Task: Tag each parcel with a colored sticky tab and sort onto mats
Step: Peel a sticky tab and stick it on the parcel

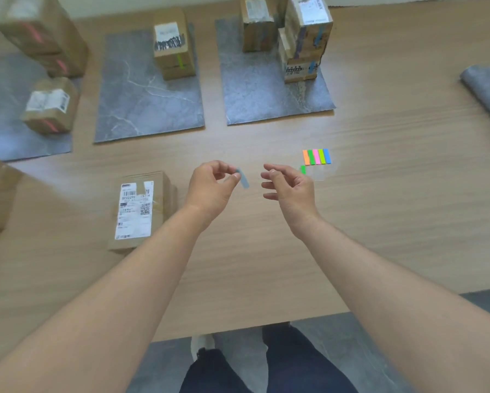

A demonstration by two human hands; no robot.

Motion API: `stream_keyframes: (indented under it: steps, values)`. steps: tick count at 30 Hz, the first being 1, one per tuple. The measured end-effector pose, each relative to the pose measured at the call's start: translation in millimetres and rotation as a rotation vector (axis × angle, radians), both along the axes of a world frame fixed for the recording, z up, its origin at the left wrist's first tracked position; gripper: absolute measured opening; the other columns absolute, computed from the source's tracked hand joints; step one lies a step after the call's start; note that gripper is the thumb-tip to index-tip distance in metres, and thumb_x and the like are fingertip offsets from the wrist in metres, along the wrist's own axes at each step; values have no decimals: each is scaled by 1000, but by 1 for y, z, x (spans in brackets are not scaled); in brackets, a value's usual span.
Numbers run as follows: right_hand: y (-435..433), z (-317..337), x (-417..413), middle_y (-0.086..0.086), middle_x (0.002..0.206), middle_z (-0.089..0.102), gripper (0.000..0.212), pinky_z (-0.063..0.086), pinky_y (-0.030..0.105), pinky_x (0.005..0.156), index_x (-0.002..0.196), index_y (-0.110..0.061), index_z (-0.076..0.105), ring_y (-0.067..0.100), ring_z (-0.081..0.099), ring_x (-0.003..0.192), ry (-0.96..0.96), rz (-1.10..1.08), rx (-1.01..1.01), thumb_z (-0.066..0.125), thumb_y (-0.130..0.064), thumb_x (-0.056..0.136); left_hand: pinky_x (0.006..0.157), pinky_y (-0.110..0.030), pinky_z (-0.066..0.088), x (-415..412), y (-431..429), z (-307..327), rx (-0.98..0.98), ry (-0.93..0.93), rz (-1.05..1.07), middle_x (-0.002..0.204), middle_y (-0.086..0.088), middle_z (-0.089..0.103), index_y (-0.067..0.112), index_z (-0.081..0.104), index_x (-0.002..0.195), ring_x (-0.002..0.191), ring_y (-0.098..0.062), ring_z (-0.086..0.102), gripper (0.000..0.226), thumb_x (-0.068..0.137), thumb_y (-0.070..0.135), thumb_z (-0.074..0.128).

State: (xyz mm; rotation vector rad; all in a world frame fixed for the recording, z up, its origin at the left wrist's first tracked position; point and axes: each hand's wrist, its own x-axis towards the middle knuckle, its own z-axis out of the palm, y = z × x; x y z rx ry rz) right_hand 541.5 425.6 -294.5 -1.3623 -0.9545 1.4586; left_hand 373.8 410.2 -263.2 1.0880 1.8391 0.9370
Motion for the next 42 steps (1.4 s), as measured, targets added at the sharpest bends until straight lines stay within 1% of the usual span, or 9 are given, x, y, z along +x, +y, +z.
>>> stream_keyframes:
  steps: [3, 8, 14, 18, 21, 25, 29, 32, 42]
  values:
    - [-23, 1, -42, 9, 101, 76, 19, 60, 34, 70, 105, -19, 77, 19, 71, 85, -9, 28, 28, 58, -15, 100, 67, -22, 47, -44, -27, 7, 11, 32, -16, 83, 8, 67, 23, 67, 88, 75, -8, 60, 5, 92, 22, 69]
    - [-68, 6, -106, 7, 101, 75, 20, 62, 35, 70, 102, -21, 77, 22, 71, 85, -59, 103, 92, 58, -13, 99, 83, -44, 60, -110, -81, 11, 34, 2, 13, 80, -2, 71, 20, 69, 86, 74, -18, 67, 9, 91, 13, 70]
    - [-103, -2, -152, -8, 116, 69, 35, 50, 16, 74, 115, -18, 76, 2, 65, 92, -472, 358, 450, 57, -2, 92, 81, -45, 60, -167, -136, 1, 24, 20, 14, 75, -6, 71, 18, 73, 86, 66, -15, 65, 6, 88, 13, 73]
    - [-116, -15, -157, -6, 140, 61, 40, 52, 34, 96, 129, -22, 70, 16, 58, 124, -750, 580, 623, 62, -10, 92, 83, -50, 58, -183, -159, -15, 19, 28, -4, 72, -4, 68, 23, 75, 80, 68, -16, 61, 9, 85, 16, 76]
    - [-124, -21, -159, -8, 150, 53, 46, 51, 41, 96, 138, -26, 63, 22, 52, 131, -916, 718, 641, 66, -18, 92, 83, -50, 58, -187, -171, -25, 9, 49, -5, 73, -5, 71, 23, 77, 79, 69, -18, 62, 10, 84, 14, 78]
    - [-126, -25, -162, -2, 151, 52, 49, 49, 44, 103, 139, -19, 63, 25, 52, 135, -961, 821, 653, 67, -10, 91, 80, -41, 60, -180, -180, -37, 1, 51, 20, 74, -6, 73, 19, 79, 83, 67, -14, 64, 8, 84, 11, 78]
    - [-123, -28, -160, 2, 149, 55, 50, 48, 40, 105, 137, -14, 65, 23, 54, 135, -926, 821, 632, 65, 0, 88, 69, -30, 55, -163, -178, -53, 16, 64, 70, 64, 6, 67, 16, 80, 86, 61, -9, 59, 6, 85, 11, 78]
    - [-122, -28, -158, 4, 145, 58, 42, 50, 43, 103, 133, -15, 68, 24, 58, 131, -891, 814, 651, 66, -6, 91, 68, -20, 47, -150, -177, -63, 18, 111, 98, 66, 13, 66, 18, 81, 88, 61, -2, 59, 7, 85, 14, 77]
    - [-113, -23, -162, 7, 119, 68, 20, 55, 47, 87, 110, -12, 79, 32, 67, 111, -902, 803, 673, 66, -15, 95, 77, -26, 54, -133, -168, -67, -25, 188, 188, 75, 6, 73, 19, 80, 85, 77, -14, 70, 8, 83, 16, 73]
